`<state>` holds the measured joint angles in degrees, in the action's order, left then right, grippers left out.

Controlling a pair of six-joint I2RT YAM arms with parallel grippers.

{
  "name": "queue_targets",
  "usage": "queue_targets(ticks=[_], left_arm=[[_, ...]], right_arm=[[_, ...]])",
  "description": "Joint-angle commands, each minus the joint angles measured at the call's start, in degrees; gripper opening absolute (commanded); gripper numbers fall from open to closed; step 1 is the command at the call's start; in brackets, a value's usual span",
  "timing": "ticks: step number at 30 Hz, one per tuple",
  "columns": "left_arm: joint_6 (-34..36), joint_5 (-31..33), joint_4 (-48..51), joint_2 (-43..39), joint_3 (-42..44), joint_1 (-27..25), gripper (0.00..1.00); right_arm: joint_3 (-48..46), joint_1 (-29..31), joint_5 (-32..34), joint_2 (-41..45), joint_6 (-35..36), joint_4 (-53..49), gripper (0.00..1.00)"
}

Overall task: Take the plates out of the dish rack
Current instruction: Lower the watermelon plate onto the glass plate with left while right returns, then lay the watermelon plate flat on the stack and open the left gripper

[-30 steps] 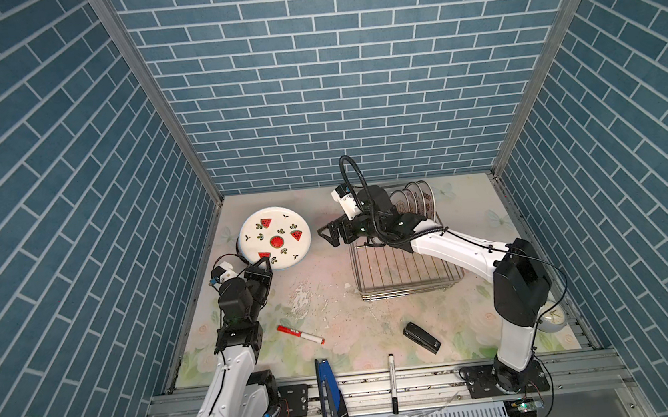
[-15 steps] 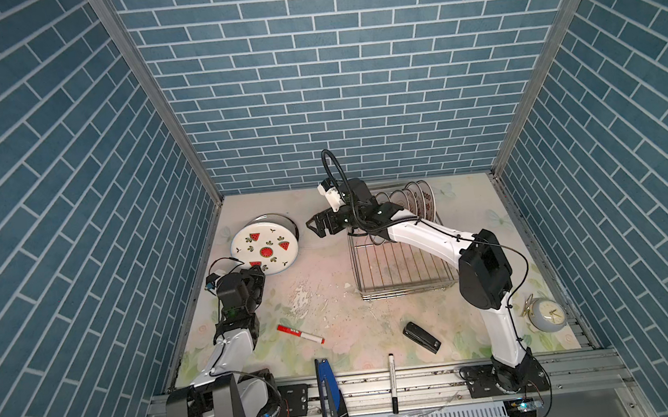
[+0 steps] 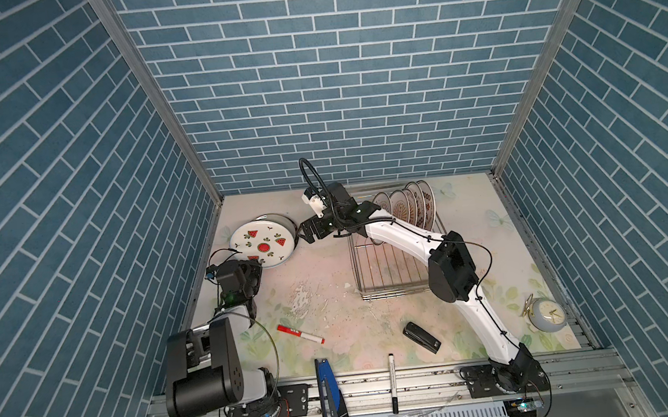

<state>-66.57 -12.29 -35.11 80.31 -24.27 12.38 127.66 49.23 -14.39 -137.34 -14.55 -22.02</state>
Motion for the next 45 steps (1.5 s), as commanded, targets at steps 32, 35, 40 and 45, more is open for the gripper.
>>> queue_targets(ticks=[32, 35, 40, 45], left_arm=[[5.4, -0.3, 3.3, 8.2, -11.1, 0.1, 0.19], [6.4, -1.3, 4.7, 8.8, -12.4, 0.2, 0.2], [7.6, -0.7, 7.8, 9.5, -13.2, 0.1, 0.22], [8.1, 0.2, 10.0, 9.7, -13.3, 0.1, 0.24]], right_arm=[[2.5, 0.8, -1.1, -3.8, 3.9, 1.7, 0.99], [2.7, 0.8, -2.1, -4.0, 3.7, 1.6, 0.99], [2.7, 0.8, -1.6, -4.0, 3.7, 1.8, 0.99], [3.1, 0.8, -1.8, -4.5, 3.4, 1.7, 0.99]])
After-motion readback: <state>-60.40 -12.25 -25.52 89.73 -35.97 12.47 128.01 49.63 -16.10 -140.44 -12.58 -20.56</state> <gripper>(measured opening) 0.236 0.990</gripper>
